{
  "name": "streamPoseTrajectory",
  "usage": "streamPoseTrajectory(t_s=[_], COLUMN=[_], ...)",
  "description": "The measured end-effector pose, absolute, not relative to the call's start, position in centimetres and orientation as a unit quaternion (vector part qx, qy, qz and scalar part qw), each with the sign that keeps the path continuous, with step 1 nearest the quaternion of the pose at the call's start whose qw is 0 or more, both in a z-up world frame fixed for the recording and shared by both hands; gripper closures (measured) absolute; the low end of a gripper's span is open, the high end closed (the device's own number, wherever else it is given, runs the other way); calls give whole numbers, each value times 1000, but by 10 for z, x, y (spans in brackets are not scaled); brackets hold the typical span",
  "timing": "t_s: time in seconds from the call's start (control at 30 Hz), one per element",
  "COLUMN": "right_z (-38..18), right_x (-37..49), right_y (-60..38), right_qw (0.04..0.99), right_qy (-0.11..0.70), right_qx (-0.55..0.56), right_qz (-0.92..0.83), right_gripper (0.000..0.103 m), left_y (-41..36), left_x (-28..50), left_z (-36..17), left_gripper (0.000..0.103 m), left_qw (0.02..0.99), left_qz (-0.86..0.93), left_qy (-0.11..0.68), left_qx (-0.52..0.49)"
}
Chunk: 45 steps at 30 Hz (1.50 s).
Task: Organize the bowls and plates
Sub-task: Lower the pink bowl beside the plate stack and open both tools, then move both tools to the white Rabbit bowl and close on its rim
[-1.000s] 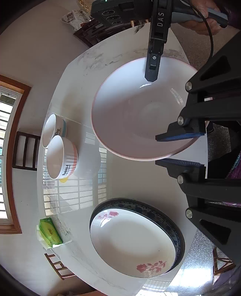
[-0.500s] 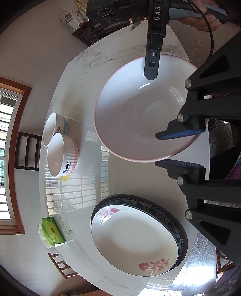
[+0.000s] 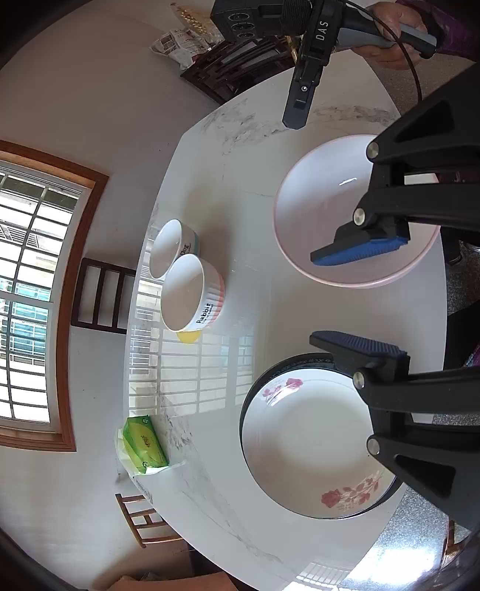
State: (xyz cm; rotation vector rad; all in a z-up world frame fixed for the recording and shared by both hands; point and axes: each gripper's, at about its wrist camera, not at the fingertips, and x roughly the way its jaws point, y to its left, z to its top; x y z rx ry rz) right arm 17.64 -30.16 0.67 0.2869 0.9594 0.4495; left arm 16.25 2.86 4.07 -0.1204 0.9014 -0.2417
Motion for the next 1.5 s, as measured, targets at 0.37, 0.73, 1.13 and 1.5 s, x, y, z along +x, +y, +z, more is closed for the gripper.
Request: streamPoseTrajectory(t_s=[0.37, 0.73, 1.13, 1.5], right_z=[3, -4, -13, -33], right_x=[255, 323, 377, 403], right_y=[-316, -307, -274, -251], right_qw=[838, 819, 805, 797], right_qy=[463, 481, 505, 531], right_qx=[136, 168, 174, 162], right_qz=[255, 264, 259, 238], right_gripper=[58, 58, 58, 58], left_y=[45, 29, 11, 3], left_x=[251, 319, 360, 380], left_z=[40, 26, 16, 3], left_gripper=[66, 66, 66, 65], left_qw=[863, 852, 854, 858], left_qz=[-164, -187, -180, -162], left_qy=[459, 473, 479, 479], left_qx=[-129, -121, -95, -89])
